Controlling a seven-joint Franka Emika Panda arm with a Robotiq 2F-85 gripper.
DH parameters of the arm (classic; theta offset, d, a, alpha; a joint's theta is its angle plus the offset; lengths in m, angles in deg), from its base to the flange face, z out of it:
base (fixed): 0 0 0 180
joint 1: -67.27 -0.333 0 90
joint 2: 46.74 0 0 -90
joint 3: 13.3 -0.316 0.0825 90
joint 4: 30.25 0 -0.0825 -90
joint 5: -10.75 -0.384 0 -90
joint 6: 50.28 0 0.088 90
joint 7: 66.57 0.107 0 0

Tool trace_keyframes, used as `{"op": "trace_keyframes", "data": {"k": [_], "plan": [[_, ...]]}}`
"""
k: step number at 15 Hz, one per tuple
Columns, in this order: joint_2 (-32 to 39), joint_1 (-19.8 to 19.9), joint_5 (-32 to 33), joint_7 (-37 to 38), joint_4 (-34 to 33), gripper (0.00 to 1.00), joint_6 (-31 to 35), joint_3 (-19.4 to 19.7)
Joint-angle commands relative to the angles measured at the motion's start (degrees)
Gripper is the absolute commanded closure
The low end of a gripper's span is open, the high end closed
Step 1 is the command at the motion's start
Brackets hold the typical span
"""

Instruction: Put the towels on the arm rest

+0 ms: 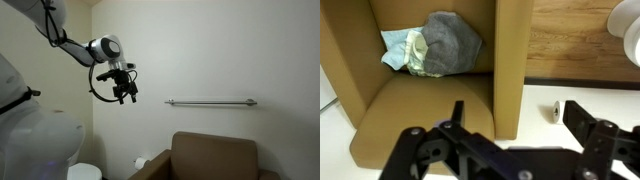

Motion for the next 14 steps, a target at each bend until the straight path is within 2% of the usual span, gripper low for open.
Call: {"op": "trace_keyframes", "data": {"k": [1,4,7,10,14], "plan": [[2.97,1.19,-0.68,-7.38,1.37,0.0,4.73,7.62],[7.12,2.96,-1.31,-14.85,1.22,0.0,6.34,14.94],[14.54,4.89,-0.79,-19.19,-1.25,0.0,6.56,19.09],[22.12,6.63,0.42,-18.46,-2.56,0.0,8.01,19.79],[32.01,5.78,-2.4,-14.86,-3.04,0.0,11.77,18.13]]}}
